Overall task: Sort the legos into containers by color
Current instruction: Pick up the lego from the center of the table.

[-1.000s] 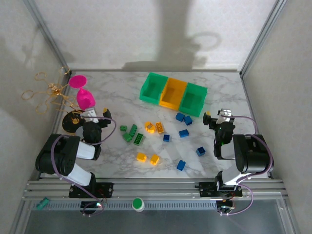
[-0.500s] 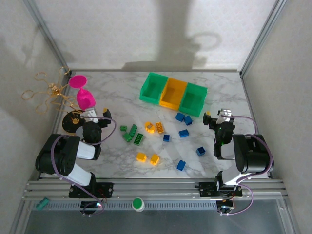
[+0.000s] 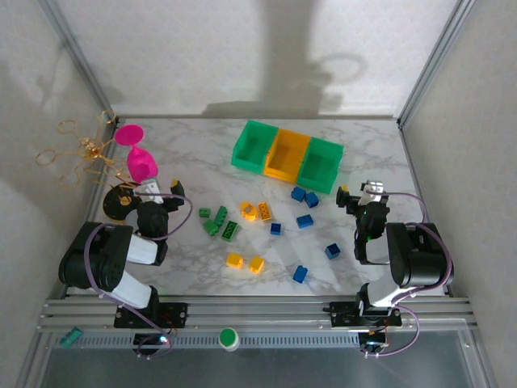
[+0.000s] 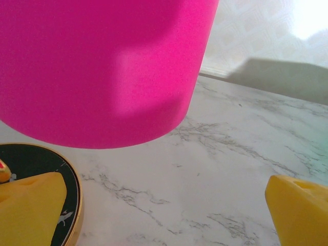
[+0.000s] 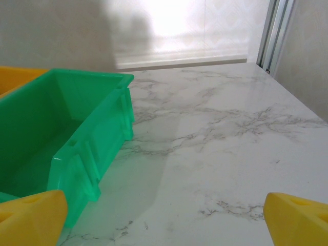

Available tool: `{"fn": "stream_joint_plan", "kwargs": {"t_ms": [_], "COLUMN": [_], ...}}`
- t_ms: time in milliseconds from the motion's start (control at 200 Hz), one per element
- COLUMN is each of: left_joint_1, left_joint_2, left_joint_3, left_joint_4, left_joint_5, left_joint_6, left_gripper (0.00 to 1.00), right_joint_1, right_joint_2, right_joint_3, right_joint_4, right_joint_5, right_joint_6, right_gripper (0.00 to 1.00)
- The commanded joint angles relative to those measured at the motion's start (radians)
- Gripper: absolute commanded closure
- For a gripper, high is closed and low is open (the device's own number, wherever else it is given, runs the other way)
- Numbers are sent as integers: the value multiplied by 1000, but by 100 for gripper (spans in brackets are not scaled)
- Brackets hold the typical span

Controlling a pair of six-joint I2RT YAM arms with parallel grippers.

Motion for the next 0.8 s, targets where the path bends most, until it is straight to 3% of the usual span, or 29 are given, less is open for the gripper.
{"fn": "stream_joint_plan", "kwargs": {"t_ms": [0,185,255,410,561,661,796], "left_joint_1": [6,4,2,3,10,16,21], "left_joint_2": [-5,-14,-75,-249,-390,-467,-530], "left_joint_3": [19,17,32,30,81,160,239], "left_joint_4": [-3,1,-80,-202,-391,-571,-762], "left_joint_5": [13,-16,-76,-71,-58,7,-23], "left_joint_6": [12,4,-18,-22,-67,-111,-258], "left_gripper": [1,1,1,1,1,1,1], "right_joint_1": [-5,-4,-4,-6,-5,-6,-6], "right_joint_2": [-2,-89,-150,-297,-425,-483,-493], "right_joint_3": [10,8,5,39,134,219,269], "right_joint_4": [45,-24,-82,-277,-483,-746,-896], "right_joint_5": [-8,-6,18,28,-3,89,40], "right_joint_6": [-12,-12,7,66,200,400,446], "right_gripper": [1,1,1,1,1,1,1]}}
